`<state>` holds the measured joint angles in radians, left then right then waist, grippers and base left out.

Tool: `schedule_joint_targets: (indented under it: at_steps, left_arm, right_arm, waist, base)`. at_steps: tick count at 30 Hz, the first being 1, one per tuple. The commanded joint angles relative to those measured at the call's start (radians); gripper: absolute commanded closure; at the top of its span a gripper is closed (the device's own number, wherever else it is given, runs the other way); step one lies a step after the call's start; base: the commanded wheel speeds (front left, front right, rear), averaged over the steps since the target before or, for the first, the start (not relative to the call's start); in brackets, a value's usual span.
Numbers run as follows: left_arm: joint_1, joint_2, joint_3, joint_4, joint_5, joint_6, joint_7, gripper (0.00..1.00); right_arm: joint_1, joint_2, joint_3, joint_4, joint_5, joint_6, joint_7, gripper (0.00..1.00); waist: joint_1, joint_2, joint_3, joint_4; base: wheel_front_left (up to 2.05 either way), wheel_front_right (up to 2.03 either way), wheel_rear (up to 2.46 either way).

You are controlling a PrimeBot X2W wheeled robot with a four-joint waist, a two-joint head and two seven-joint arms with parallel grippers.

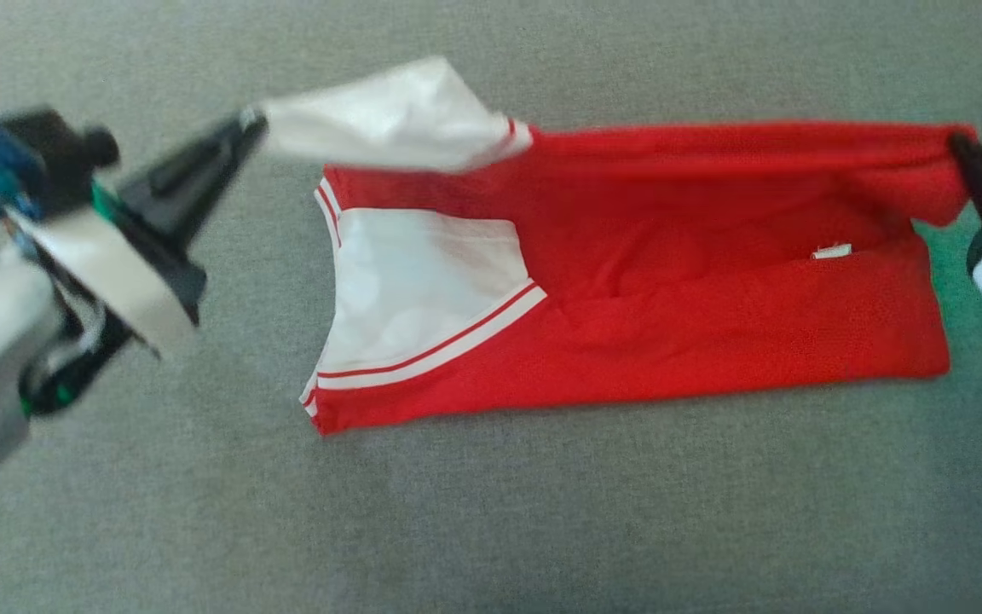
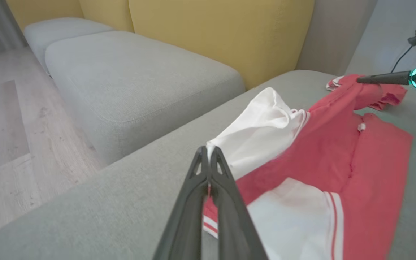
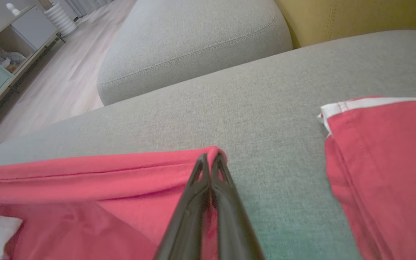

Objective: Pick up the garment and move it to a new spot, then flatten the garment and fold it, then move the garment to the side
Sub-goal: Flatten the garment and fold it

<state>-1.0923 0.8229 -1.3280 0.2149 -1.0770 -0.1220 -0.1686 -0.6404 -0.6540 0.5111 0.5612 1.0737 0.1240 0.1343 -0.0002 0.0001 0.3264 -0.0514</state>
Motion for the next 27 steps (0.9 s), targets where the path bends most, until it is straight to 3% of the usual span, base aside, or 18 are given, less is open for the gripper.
schedule_joint_targets:
  at_steps: [1, 9, 12, 18, 19, 20, 21, 22, 23, 25, 26, 27]
  left_arm:
    - [0.001, 0.051, 0.048, -0.025, 0.001, 0.012, -0.009, 1.00]
    - [0.175, 0.081, 0.048, -0.129, 0.016, 0.075, -0.023, 1.00]
    - [0.223, 0.080, 0.048, -0.151, 0.011, 0.087, -0.027, 1.00]
    - [0.276, 0.077, 0.048, -0.171, 0.017, 0.108, -0.020, 1.00]
    - [0.283, 0.075, 0.048, -0.170, 0.015, 0.111, -0.020, 1.00]
    - [0.288, 0.072, 0.048, -0.168, 0.017, 0.114, -0.022, 1.00]
    - [0.294, 0.067, 0.048, -0.164, 0.020, 0.118, -0.025, 1.00]
    - [0.300, 0.059, 0.048, -0.159, 0.019, 0.122, -0.028, 1.00]
    - [0.307, 0.051, 0.048, -0.151, 0.017, 0.126, -0.031, 0.91]
    - [0.321, 0.031, 0.050, -0.133, 0.011, 0.139, -0.040, 0.20]
    - [0.328, 0.021, 0.052, -0.124, 0.015, 0.155, -0.048, 0.00]
    - [0.338, 0.009, 0.060, -0.115, 0.020, 0.179, -0.059, 0.00]
  right_arm:
    - [0.036, -0.041, -0.008, -0.028, -0.008, 0.007, -0.015, 1.00]
    - [0.162, -0.047, -0.050, -0.085, -0.047, 0.007, -0.048, 0.96]
    - [0.196, -0.036, -0.064, -0.099, -0.068, 0.007, -0.053, 1.00]
    - [0.257, -0.012, -0.090, -0.121, -0.098, 0.007, -0.029, 1.00]
    - [0.266, -0.006, -0.093, -0.123, -0.103, 0.007, -0.024, 0.96]
    - [0.274, 0.001, -0.096, -0.124, -0.108, 0.007, -0.021, 0.84]
    - [0.281, 0.007, -0.100, -0.123, -0.115, 0.007, -0.020, 0.50]
    - [0.287, 0.013, -0.105, -0.121, -0.123, 0.007, -0.022, 0.00]
    - [0.291, 0.021, -0.115, -0.115, -0.130, 0.007, -0.026, 0.00]
    - [0.298, 0.035, -0.135, -0.106, -0.146, 0.007, -0.038, 0.00]
    - [0.302, 0.043, -0.146, -0.103, -0.156, 0.007, -0.050, 0.00]
    - [0.307, 0.051, -0.160, -0.100, -0.165, 0.007, -0.066, 0.00]
  waist:
    - [0.0002, -0.0001, -0.008, 0.006]
    - [0.0002, -0.0001, -0.027, 0.013]
    - [0.0002, -0.0001, -0.030, 0.013]
    - [0.0002, -0.0001, -0.027, 0.017]
    - [0.0002, -0.0001, -0.026, 0.017]
    - [0.0002, -0.0001, -0.025, 0.017]
    - [0.0002, -0.0001, -0.025, 0.018]
    - [0.0002, -0.0001, -0.026, 0.018]
    - [0.0002, -0.0001, -0.026, 0.018]
    - [0.0002, -0.0001, -0.030, 0.018]
    - [0.0002, -0.0001, -0.034, 0.016]
    - [0.0002, -0.0001, -0.039, 0.015]
  base:
    - [0.00, 0.00, 0.00]
    - [0.00, 0.00, 0.00]
    - [0.00, 0.00, 0.00]
    - [0.00, 0.00, 0.00]
    - [0.00, 0.00, 0.00]
    - [0.00, 0.00, 0.00]
    - [0.00, 0.00, 0.00]
    - [0.00, 0.00, 0.00]
    - [0.00, 0.00, 0.00]
    - [0.00, 0.00, 0.00]
    - [0.00, 0.00, 0.00]
    - [0.00, 0.00, 0.00]
